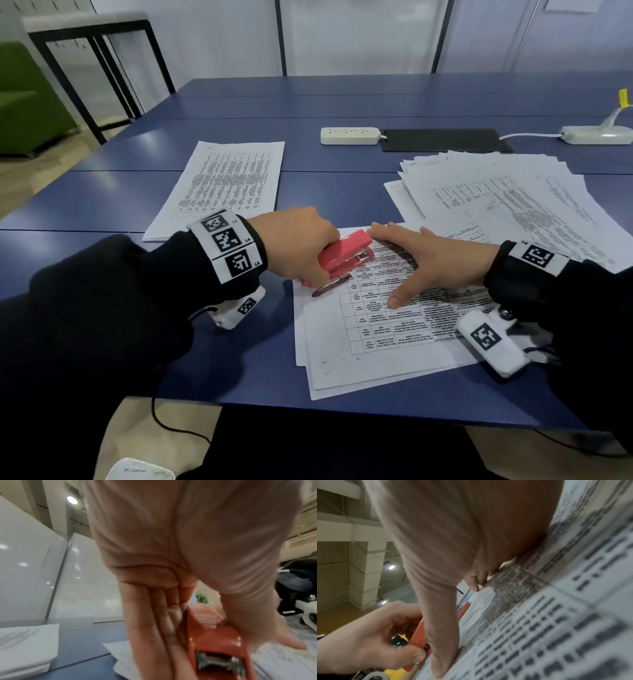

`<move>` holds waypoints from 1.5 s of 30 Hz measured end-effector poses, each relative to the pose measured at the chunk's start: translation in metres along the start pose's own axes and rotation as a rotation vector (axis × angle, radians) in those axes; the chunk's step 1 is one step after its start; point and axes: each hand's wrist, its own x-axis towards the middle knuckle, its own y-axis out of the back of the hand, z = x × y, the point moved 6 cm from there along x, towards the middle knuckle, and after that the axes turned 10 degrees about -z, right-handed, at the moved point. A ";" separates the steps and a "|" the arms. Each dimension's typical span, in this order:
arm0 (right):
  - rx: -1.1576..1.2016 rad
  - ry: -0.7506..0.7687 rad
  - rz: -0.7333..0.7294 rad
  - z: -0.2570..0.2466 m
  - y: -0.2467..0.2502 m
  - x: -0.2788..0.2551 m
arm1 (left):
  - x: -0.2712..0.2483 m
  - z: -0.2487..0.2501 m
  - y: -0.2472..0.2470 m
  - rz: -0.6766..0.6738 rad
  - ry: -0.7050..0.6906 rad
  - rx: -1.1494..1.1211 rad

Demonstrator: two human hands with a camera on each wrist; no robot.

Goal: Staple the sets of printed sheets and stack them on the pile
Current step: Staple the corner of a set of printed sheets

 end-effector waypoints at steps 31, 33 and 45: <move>-0.013 -0.012 0.001 -0.002 -0.001 -0.002 | -0.011 -0.005 -0.014 -0.046 0.072 -0.100; -0.016 -0.014 0.000 -0.003 -0.002 -0.002 | -0.014 -0.004 -0.013 -0.004 0.039 -0.055; -0.022 -0.023 -0.002 -0.005 -0.001 -0.003 | -0.028 -0.010 -0.017 0.049 -0.054 -0.034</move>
